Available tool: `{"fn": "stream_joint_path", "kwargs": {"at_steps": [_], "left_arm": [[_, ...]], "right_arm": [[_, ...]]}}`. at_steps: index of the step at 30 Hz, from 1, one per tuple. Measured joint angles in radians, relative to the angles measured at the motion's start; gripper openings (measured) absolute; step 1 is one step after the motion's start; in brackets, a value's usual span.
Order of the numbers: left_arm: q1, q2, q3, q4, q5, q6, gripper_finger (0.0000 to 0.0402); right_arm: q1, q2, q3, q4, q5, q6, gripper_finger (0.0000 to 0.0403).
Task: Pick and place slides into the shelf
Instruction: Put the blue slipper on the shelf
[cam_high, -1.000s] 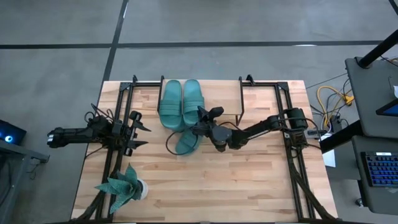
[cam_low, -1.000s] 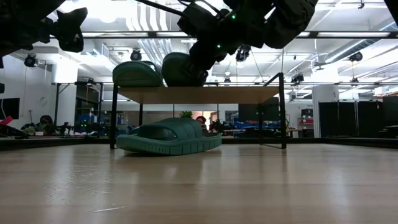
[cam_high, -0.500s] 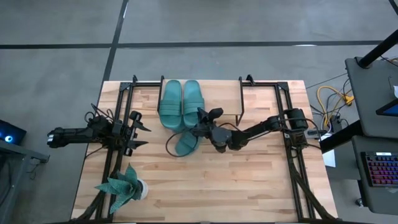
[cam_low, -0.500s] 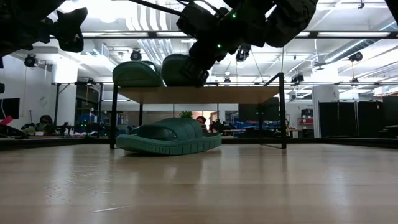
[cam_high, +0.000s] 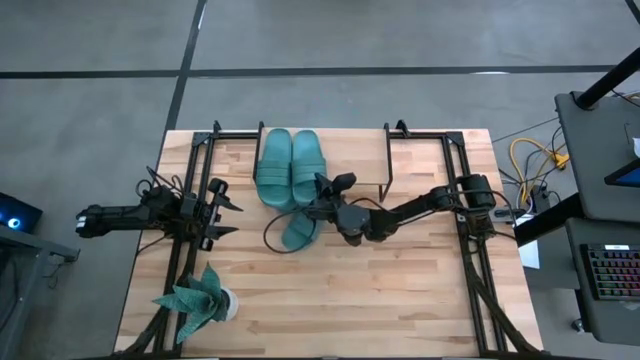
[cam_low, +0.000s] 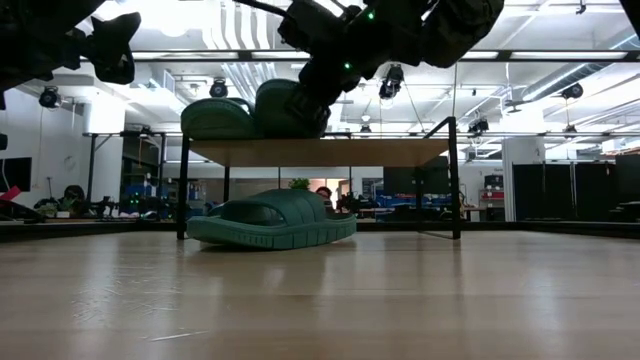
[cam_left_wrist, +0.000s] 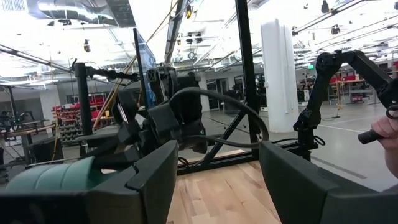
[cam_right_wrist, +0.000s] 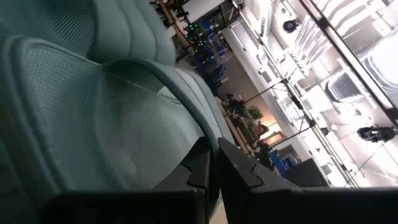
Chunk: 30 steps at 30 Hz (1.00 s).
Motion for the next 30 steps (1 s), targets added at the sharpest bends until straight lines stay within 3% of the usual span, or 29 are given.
{"fn": "stream_joint_path", "kwargs": {"at_steps": [14,18,30], "left_arm": [[0.0,0.0,0.0,0.0,0.0,0.0,0.0211],[0.0,0.0,0.0,0.0,0.0,0.0,0.0211],[0.0,0.0,-0.002,-0.001,0.0,0.0,0.0211]], "right_arm": [[0.005,0.0,0.013,-0.06,-0.002,0.063,0.0013],[0.008,0.0,0.031,-0.149,-0.002,0.097,0.0016],[0.011,-0.001,0.134,-0.419,-0.006,0.292,0.0122]]}}
